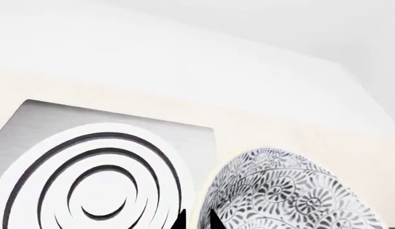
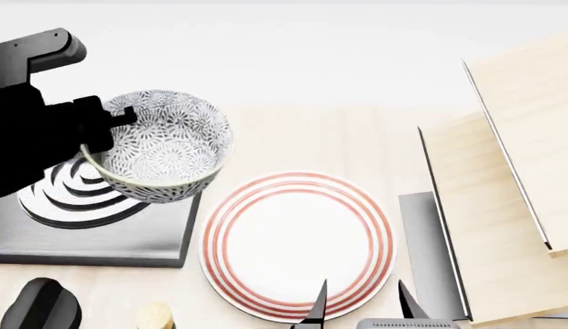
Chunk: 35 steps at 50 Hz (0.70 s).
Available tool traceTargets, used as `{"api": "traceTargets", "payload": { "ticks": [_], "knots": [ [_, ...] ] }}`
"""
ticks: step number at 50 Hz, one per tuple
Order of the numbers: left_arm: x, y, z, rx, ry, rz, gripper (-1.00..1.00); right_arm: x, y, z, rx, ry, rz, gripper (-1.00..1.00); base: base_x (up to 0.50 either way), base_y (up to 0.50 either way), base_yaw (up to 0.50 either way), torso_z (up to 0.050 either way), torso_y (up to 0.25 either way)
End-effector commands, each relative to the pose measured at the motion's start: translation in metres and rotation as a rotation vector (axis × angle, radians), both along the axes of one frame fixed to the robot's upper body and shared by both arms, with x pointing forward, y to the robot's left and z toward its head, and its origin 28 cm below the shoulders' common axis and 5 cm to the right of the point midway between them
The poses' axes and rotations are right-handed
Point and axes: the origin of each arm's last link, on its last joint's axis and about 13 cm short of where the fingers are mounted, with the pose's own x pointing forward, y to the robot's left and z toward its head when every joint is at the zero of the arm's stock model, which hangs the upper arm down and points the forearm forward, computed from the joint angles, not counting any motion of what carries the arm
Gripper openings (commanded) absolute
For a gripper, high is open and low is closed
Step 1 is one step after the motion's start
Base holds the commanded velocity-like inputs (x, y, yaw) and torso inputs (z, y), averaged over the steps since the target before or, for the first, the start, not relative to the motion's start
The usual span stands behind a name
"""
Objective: Pick up the akita bowl and put it on the plate.
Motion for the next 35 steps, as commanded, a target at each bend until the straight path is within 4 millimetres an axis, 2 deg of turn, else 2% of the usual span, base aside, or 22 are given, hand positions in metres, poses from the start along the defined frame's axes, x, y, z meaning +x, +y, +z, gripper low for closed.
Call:
{"api": "traceTargets", "payload": {
  "ticks": [1,5,10,22,27,35],
  "knots": [
    [0.001,-0.016,0.003,-0.151,0.040,-0.111,-1.00,0.000,0.001,0.000,-0.001,0.003,0.004,1.00,0.00,0.00,0.00,0.000,0.000],
    [0.000,-0.020,0.004,-0.192,0.048,-0.128,-1.00,0.000,0.001,-0.001,-0.001,0.005,0.006,1.00,0.00,0.00,0.00,0.000,0.003],
    [-0.002,-0.025,0.004,-0.324,0.059,-0.176,-1.00,0.000,0.001,-0.002,-0.002,0.006,0.007,1.00,0.00,0.00,0.00,0.000,0.000],
    [-0.004,-0.042,-0.003,-0.462,0.086,-0.237,-1.00,-0.001,0.000,-0.004,0.005,0.011,0.003,1.00,0.00,0.00,0.00,0.000,0.000],
    [-0.007,-0.050,-0.008,-0.475,0.136,-0.239,-1.00,-0.001,0.000,-0.005,0.007,0.013,-0.001,1.00,0.00,0.00,0.00,0.000,0.000],
    [-0.005,-0.057,-0.008,-0.427,0.121,-0.241,-1.00,0.000,-0.002,-0.007,0.011,0.021,-0.005,1.00,0.00,0.00,0.00,0.000,0.001]
  ]
}}
